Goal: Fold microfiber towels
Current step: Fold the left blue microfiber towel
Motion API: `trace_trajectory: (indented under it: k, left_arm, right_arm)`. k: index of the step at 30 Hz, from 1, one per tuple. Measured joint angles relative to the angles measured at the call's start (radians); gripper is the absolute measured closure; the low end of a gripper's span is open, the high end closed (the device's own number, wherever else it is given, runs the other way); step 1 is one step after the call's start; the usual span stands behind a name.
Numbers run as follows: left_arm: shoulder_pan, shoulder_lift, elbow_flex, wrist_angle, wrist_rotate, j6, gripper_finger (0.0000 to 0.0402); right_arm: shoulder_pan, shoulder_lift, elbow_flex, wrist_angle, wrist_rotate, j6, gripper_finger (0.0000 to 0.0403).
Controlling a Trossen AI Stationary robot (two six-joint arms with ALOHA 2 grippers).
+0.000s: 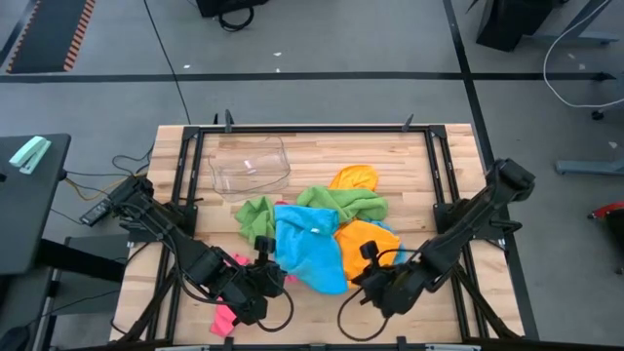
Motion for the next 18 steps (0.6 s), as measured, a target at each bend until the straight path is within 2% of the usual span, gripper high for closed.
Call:
trace_trajectory:
  k: [10, 14, 18]
  left_arm:
    - [-0.001, 0.0, 0.0, -0.018, 0.0, -0.001, 0.0392]
    - [-0.001, 0.0, 0.0, -0.018, 0.0, -0.004, 0.0377]
    - [-0.001, 0.0, 0.0, -0.018, 0.0, -0.003, 0.0383]
  right_arm:
    - [0.018, -0.074, 0.0, -0.011, -0.004, -0.015, 0.0396]
    - [0.023, -0.079, 0.0, -0.024, -0.023, -0.015, 0.0369]
    - [0.022, -0.065, 0.0, -0.051, -0.028, 0.006, 0.0333]
